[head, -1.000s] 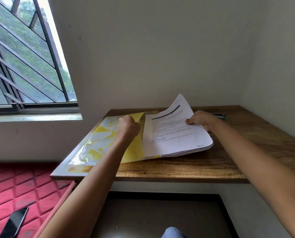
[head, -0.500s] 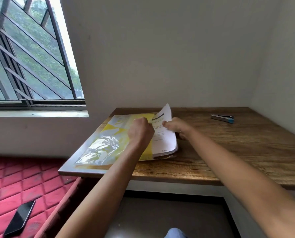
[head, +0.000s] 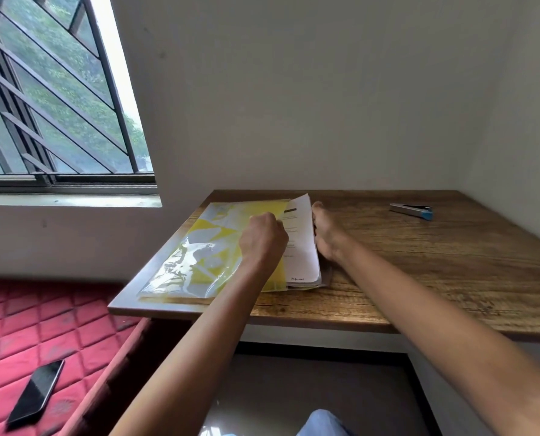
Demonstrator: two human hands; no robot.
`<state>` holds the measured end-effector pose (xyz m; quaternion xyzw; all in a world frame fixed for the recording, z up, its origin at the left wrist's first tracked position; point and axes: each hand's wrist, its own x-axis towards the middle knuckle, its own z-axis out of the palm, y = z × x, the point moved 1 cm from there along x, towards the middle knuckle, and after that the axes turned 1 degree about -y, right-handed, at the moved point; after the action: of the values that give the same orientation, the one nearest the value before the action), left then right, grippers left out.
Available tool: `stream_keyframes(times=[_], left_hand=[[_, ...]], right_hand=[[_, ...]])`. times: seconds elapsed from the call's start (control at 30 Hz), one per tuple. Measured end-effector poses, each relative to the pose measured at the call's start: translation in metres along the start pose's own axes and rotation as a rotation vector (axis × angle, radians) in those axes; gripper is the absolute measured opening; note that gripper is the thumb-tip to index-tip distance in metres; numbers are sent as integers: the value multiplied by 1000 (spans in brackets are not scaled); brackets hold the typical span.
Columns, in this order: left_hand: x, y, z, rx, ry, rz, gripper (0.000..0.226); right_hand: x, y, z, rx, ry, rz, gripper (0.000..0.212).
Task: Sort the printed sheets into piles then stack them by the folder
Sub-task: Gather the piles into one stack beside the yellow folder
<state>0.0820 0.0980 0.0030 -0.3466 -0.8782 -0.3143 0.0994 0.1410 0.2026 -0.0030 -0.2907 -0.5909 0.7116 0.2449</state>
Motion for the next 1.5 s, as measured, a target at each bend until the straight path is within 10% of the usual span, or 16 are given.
stream_keyframes(times=[0.73,1.03,1.17,1.5], left_hand=[[-7,-6,12,-56,-64,14,31],[-1,-44,6,90,-331,149,49],[-6,-53,11,198,-437,146,59],[-10,-37,25,247,-500,120,60]], right_hand=[[5,-3,32,187,-137,44,75],[4,3,-5,-844,91,-307,28],[0,8,-25,-1066,273,-246,44],[-1,9,-45,-675,337,-126,68]])
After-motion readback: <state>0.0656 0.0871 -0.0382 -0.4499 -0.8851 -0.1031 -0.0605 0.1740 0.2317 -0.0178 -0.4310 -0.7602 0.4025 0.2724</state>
